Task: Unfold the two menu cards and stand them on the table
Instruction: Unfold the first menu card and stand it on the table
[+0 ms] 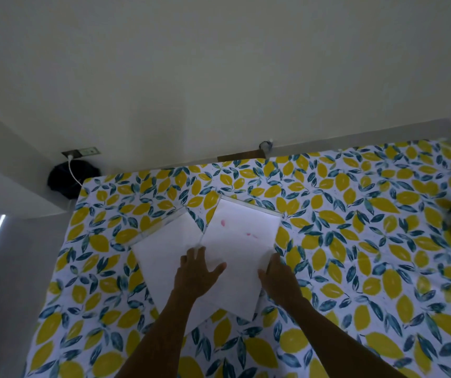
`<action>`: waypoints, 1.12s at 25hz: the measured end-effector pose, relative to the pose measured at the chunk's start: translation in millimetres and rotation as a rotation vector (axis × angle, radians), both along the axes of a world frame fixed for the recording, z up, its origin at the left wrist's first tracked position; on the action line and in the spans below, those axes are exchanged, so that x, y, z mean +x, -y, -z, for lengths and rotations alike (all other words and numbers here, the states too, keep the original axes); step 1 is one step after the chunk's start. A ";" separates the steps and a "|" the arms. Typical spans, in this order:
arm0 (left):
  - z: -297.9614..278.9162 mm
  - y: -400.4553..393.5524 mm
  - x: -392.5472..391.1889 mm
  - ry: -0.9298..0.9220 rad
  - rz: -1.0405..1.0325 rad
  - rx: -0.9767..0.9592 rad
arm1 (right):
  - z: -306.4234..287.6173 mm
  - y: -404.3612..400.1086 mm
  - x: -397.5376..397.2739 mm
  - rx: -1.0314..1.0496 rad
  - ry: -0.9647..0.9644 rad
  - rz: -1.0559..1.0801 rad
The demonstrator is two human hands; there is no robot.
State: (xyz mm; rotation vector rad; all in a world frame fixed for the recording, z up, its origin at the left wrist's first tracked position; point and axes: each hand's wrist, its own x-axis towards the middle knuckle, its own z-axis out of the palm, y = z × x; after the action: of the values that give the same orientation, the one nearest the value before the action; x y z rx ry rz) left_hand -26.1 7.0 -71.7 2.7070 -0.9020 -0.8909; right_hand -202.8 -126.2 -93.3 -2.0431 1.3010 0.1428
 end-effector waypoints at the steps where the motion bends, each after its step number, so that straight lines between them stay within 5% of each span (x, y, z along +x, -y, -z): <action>1: 0.7 0.2 -2.8 -0.002 -0.019 -0.019 | 1.0 -2.7 -1.5 0.000 0.015 0.018; 8: -3.8 -9.0 -23.6 -0.078 -0.190 -0.151 | 5.0 -20.2 -23.9 0.118 0.063 0.120; 17: -31.0 -63.5 -60.0 -0.184 -0.273 -0.329 | -31.5 -33.9 -75.7 -0.040 -0.009 0.155; 21: -40.6 -88.2 -67.1 -0.120 -0.134 -0.368 | -63.8 -36.3 -103.0 -0.040 0.136 0.249; 24: -48.4 -100.9 -76.0 -0.170 -0.043 -0.416 | -83.4 -37.1 -123.2 0.253 0.456 0.491; 28: -58.9 -110.0 -87.5 -0.223 -0.068 -0.505 | -105.7 -41.3 -141.8 0.311 0.480 0.497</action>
State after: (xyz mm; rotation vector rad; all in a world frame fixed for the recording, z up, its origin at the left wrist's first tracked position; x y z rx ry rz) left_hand -113.6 117.0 -12.8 2.1500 -0.8451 -0.7999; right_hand -344.6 -84.8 12.5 -1.3360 1.3288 -0.3332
